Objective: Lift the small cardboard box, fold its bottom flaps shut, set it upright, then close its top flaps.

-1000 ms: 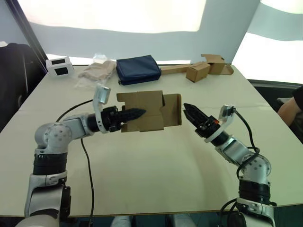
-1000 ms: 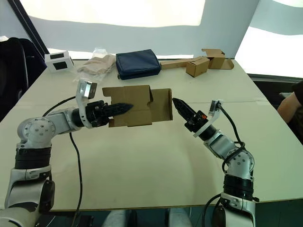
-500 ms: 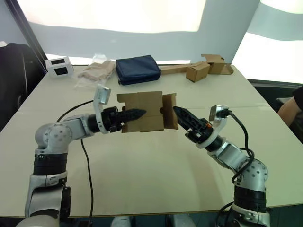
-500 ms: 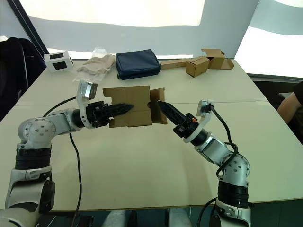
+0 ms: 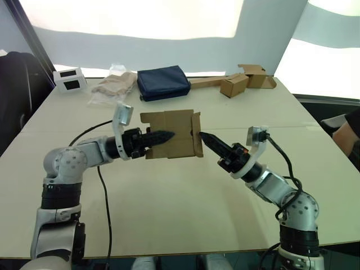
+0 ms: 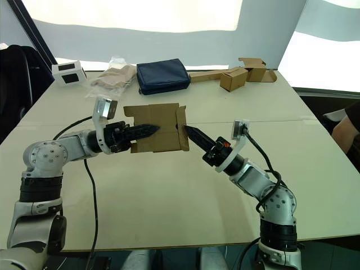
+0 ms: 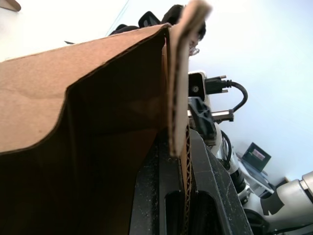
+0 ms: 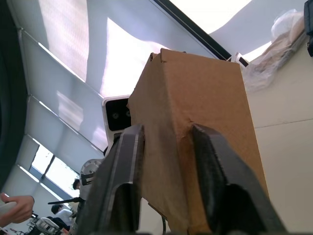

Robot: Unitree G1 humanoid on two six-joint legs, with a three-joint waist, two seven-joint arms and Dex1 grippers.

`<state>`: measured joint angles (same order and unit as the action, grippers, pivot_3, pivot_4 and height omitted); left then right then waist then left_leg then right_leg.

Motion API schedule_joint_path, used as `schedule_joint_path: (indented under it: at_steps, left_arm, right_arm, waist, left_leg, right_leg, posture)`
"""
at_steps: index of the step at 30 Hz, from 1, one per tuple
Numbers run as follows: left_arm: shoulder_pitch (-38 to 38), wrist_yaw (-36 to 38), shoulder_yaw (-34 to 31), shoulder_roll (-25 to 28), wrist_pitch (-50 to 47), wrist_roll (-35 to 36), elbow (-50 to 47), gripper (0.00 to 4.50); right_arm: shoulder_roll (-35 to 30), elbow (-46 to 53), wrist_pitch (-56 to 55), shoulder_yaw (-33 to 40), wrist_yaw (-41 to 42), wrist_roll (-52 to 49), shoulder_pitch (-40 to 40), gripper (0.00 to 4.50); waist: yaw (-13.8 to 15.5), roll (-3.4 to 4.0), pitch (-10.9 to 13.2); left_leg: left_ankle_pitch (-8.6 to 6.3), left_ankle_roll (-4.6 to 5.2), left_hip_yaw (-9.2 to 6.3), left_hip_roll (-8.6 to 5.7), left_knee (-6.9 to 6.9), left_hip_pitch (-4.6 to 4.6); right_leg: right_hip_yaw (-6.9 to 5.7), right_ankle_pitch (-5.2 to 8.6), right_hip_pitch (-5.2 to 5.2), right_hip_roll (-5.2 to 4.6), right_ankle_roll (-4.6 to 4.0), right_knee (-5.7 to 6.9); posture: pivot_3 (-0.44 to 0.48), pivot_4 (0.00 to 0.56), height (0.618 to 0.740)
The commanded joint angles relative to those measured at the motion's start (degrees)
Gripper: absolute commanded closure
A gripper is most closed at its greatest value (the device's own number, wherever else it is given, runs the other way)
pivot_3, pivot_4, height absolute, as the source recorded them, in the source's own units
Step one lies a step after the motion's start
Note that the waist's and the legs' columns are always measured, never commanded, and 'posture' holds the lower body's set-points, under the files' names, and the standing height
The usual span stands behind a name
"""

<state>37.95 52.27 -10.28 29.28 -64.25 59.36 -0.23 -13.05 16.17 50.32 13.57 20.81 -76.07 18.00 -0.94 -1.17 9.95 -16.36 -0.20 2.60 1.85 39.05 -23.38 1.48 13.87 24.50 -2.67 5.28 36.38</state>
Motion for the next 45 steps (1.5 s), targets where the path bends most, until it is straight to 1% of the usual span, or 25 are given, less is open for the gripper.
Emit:
schedule_joint_path:
  at_steps: [1, 8, 17, 20, 21, 22, 23, 32, 38, 41, 44, 45]
  left_arm:
    - [0.0, 0.2, -0.6, 0.2, 0.4, 1.0, -2.2, 4.50]
    - [0.6, 0.0, -0.6, 0.1, 0.4, 1.0, -1.8, 4.50]
    - [0.6, 0.2, -0.5, 0.3, 0.4, 0.8, -1.4, 4.50]
    - [0.8, 0.0, -0.5, 0.2, 0.4, 0.8, -1.4, 4.50]
    - [0.8, 0.0, -0.5, 0.2, 0.4, 0.8, -1.5, 4.50]
    - [0.8, 0.0, -0.5, 0.1, 0.5, 0.8, -1.5, 4.50]
    - [0.8, 0.0, -0.5, 0.1, 0.5, 0.8, -1.5, 4.50]
    - [0.6, -0.3, -0.6, 0.0, 0.7, 0.7, -1.6, 4.50]
    - [0.7, -0.5, -0.8, -0.2, 0.6, 1.0, -1.8, 4.50]
    - [0.6, -0.6, -0.9, -0.2, 0.5, 1.1, -1.9, 4.50]
    - [0.6, -0.7, -0.9, -0.3, 0.5, 1.2, -2.0, 4.50]
    - [0.6, -0.8, -1.0, -0.3, 0.4, 1.3, -2.0, 4.50]
  right_arm:
    - [-0.9, 0.4, -1.9, -0.5, 1.1, 2.0, 0.9, 4.46]
    - [-1.6, -0.3, -5.1, -1.5, 2.3, 7.5, 1.6, 4.46]
    - [-1.5, -0.3, -4.5, 0.1, 2.8, 3.8, 1.6, 4.46]
    - [-1.6, -0.4, -4.0, 0.4, 2.4, 2.1, 1.4, 3.66]
    - [-1.6, -0.5, -3.9, 0.4, 2.2, 1.7, 1.4, 3.32]
    - [-1.4, -0.7, -3.8, 0.5, 2.0, 1.1, 1.4, 2.78]
    - [-1.3, -0.8, -3.7, 0.6, 1.9, 0.6, 1.5, 2.46]
    - [-1.3, -1.1, -3.4, 0.5, 1.5, -1.5, 1.4, 2.46]
    - [-1.8, -1.4, -3.7, 0.3, 1.4, -0.7, 1.5, 2.46]
    - [-1.9, -1.3, -3.8, -0.1, 1.5, -0.1, 1.6, 3.26]
    - [-2.1, -1.0, -3.9, -0.4, 1.4, 0.6, 1.7, 4.39]
    - [-2.2, -1.0, -4.0, -0.5, 1.4, 0.9, 1.8, 4.39]
  waist:
    - [0.0, 0.00, 0.0]
    - [0.0, 0.00, 0.0]
    - [0.0, 0.00, 0.0]
    - [0.0, 0.00, 0.0]
    - [0.0, 0.00, 0.0]
    - [0.0, 0.00, 0.0]
    - [0.0, 0.00, 0.0]
    - [0.0, 0.00, 0.0]
    - [0.0, 0.00, 0.0]
    - [0.0, 0.00, 0.0]
    - [0.0, 0.00, 0.0]
    - [0.0, 0.00, 0.0]
  left_leg:
    - [0.00, 0.00, 0.00, 0.00, 0.00, 0.00]
    - [0.00, 0.00, 0.00, 0.00, 0.00, 0.00]
    - [0.00, 0.00, 0.00, 0.01, 0.00, 0.00]
    - [0.00, 0.00, 0.00, 0.01, 0.00, 0.00]
    - [0.00, 0.00, 0.00, 0.01, 0.00, 0.00]
    - [0.00, 0.00, 0.00, 0.01, 0.00, 0.00]
    - [0.00, 0.00, 0.00, 0.01, 0.00, 0.00]
    - [0.00, 0.00, 0.00, 0.01, 0.00, 0.00]
    - [0.00, 0.00, 0.00, 0.01, 0.00, 0.00]
    - [0.00, 0.00, 0.00, 0.01, 0.00, 0.00]
    - [0.00, 0.00, 0.00, 0.01, 0.00, 0.00]
    - [0.00, 0.00, 0.00, 0.01, 0.00, 0.00]
  right_leg:
    - [0.00, 0.00, 0.00, 0.00, 0.00, 0.00]
    - [0.00, 0.00, 0.00, 0.01, 0.00, 0.00]
    - [0.00, 0.00, 0.00, 0.00, 0.00, 0.00]
    - [0.00, 0.00, 0.00, 0.00, 0.00, 0.00]
    - [0.00, 0.00, 0.00, 0.00, 0.00, 0.00]
    - [0.00, 0.00, 0.00, 0.00, 0.00, 0.00]
    - [0.00, 0.00, 0.00, 0.00, 0.00, 0.00]
    - [0.00, 0.01, 0.00, 0.00, -0.01, 0.00]
    - [0.00, 0.00, 0.00, 0.00, -0.01, 0.00]
    - [0.00, 0.00, 0.00, 0.00, -0.01, 0.00]
    - [0.00, 0.01, 0.00, 0.00, -0.01, -0.01]
    - [0.00, 0.01, 0.00, 0.00, -0.02, -0.01]
  posture:
    - [0.000, 0.150, 0.740]
    - [0.000, 0.150, 0.740]
    - [0.000, 0.150, 0.740]
    - [0.000, 0.150, 0.740]
    - [0.000, 0.150, 0.740]
    - [0.000, 0.150, 0.740]
    - [0.000, 0.150, 0.740]
    - [0.000, 0.150, 0.740]
    - [0.000, 0.150, 0.740]
    - [0.000, 0.150, 0.740]
    - [0.000, 0.150, 0.740]
    - [0.000, 0.150, 0.740]
